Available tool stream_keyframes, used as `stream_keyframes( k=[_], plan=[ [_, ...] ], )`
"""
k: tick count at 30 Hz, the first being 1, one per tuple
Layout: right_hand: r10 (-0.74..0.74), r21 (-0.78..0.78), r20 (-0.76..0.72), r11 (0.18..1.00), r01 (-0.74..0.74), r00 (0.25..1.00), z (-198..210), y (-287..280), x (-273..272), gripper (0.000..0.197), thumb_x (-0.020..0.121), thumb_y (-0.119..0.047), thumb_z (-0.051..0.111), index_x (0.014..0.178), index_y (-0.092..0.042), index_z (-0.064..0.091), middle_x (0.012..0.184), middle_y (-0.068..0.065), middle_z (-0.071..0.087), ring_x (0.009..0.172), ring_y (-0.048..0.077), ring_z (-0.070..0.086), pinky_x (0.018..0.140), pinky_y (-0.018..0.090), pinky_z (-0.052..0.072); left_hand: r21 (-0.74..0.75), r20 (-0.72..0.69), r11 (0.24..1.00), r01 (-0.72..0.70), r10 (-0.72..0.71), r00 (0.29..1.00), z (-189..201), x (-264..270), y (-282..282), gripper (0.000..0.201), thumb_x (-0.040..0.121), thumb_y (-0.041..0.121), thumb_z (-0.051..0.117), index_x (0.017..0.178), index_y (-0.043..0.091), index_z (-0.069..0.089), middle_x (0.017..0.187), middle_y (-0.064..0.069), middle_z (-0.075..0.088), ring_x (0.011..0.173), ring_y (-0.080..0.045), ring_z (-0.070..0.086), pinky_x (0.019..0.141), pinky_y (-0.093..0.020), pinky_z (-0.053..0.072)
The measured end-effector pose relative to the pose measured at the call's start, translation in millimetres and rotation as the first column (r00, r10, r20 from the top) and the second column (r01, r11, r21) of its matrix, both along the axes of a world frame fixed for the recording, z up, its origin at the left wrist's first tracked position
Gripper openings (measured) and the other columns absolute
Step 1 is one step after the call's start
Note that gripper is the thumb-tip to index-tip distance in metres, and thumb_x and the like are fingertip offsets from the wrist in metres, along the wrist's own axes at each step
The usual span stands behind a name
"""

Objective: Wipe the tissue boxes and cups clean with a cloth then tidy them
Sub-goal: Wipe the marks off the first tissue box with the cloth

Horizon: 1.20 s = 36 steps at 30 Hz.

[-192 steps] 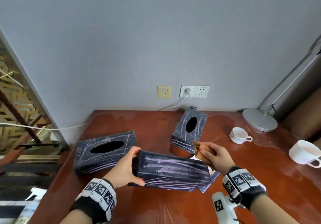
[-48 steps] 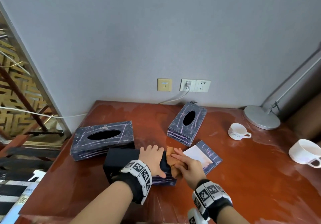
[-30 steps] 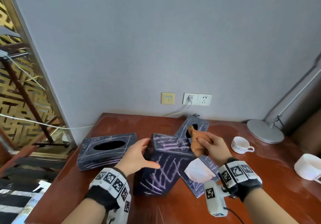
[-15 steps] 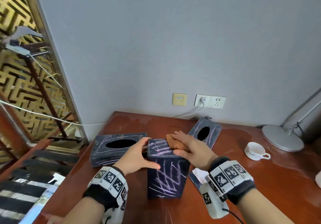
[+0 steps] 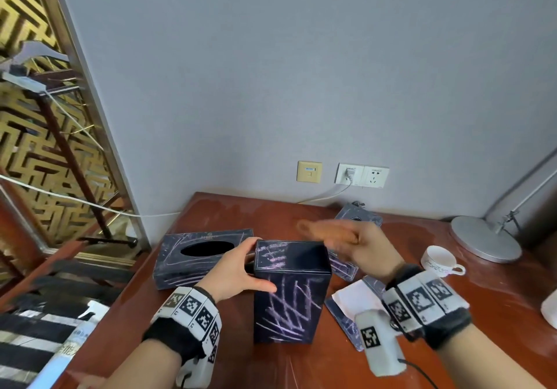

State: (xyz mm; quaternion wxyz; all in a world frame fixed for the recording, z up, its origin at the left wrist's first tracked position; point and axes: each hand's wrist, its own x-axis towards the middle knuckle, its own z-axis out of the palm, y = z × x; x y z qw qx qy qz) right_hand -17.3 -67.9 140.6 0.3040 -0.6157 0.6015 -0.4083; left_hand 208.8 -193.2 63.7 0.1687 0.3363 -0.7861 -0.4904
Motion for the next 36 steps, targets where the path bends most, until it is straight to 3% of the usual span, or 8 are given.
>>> stream_keyframes(
  k=[2,7,13,17,22,29,32,36],
  plan=[
    [-0.176,-0.011,-0.252,0.984,0.179,0.952,-3.7,-12.1,17.1,0.040,0.090,-0.018,0.058,0.130,-0.019,0.054,0.117,-0.008,0.063,0.101,-0.003,0.058,0.096,0.019,0.041,0.007,-0.009,1.000,0.001,-0.001,1.000,-1.7,0.2,-0.9,0.089,0.049,0.040,0.089,0.126,0.034,0.045,0.123,0.018,0.059,0.115,0.000,0.055,0.105,-0.036,0.043],
    [0.033,0.035,-0.651,0.999,-0.014,0.758,-36.9,-29.4,80.8,0.048,0.098,-0.026,0.043,0.144,-0.021,0.030,0.155,-0.005,0.018,0.144,0.009,0.010,0.116,0.025,0.002,-0.056,-0.022,0.998,0.003,-0.004,1.000,1.1,-0.1,2.4,0.083,0.054,0.035,0.089,0.122,0.044,0.043,0.123,0.020,0.057,0.115,0.002,0.053,0.103,-0.025,0.041],
    [0.358,0.106,-0.395,0.932,-0.345,0.846,-20.2,-18.1,51.2,0.041,0.089,-0.003,0.053,0.125,-0.024,0.058,0.135,-0.007,0.053,0.128,0.005,0.044,0.108,0.019,0.032,-0.105,0.033,0.994,-0.020,0.023,0.999,4.6,0.1,5.0,0.088,0.053,0.038,0.089,0.127,0.031,0.042,0.121,0.021,0.050,0.113,-0.001,0.050,0.097,-0.018,0.040],
    [0.058,0.073,-0.251,0.996,-0.041,0.966,-10.0,-27.2,21.6,0.033,0.092,-0.021,0.055,0.124,-0.024,0.058,0.127,-0.007,0.060,0.119,0.009,0.054,0.108,0.030,0.038,-0.018,0.007,1.000,-0.014,0.014,1.000,2.1,0.5,2.8,0.087,0.055,0.035,0.090,0.129,0.030,0.046,0.126,0.019,0.056,0.119,-0.001,0.052,0.108,-0.036,0.040],
    [0.121,0.042,-0.503,0.992,-0.115,0.856,-35.1,-37.3,60.3,0.042,0.094,-0.018,0.051,0.135,-0.025,0.046,0.147,-0.014,0.033,0.138,-0.003,0.018,0.110,0.015,0.001,-0.045,0.005,0.999,-0.009,0.009,1.000,2.7,0.4,3.1,0.081,0.057,0.027,0.090,0.124,0.036,0.046,0.122,0.018,0.058,0.115,0.003,0.054,0.103,-0.026,0.043],
    [0.441,0.097,-0.233,0.897,-0.430,0.867,-21.9,-19.0,47.4,0.035,0.088,-0.004,0.054,0.119,-0.018,0.063,0.127,-0.006,0.060,0.124,0.008,0.051,0.109,0.028,0.037,-0.113,0.064,0.993,-0.020,0.028,0.998,3.8,0.9,1.6,0.074,0.066,0.020,0.085,0.129,0.024,0.046,0.122,0.008,0.059,0.113,-0.006,0.056,0.101,-0.034,0.047],
    [0.346,0.028,-0.031,0.938,-0.345,0.938,-11.2,-5.8,15.4,0.028,0.091,-0.028,0.053,0.117,-0.022,0.064,0.111,0.002,0.070,0.073,0.039,0.064,0.066,0.042,0.055,-0.097,0.122,0.995,-0.010,0.022,0.992,11.4,1.2,5.1,0.083,0.058,0.035,0.088,0.128,0.030,0.044,0.124,0.017,0.056,0.118,-0.002,0.050,0.105,-0.029,0.040],
    [-0.121,-0.131,0.150,0.981,0.141,0.981,-19.0,-0.7,-27.6,0.033,0.093,-0.013,0.051,0.099,-0.039,0.070,0.082,0.012,0.068,0.049,0.021,0.046,0.053,0.027,0.040,-0.080,0.204,0.995,0.050,-0.033,0.978,23.3,-2.6,5.6,0.096,0.059,0.040,0.088,0.137,0.029,0.033,0.134,0.013,0.048,0.127,-0.008,0.044,0.109,-0.030,0.035]
  ],
)
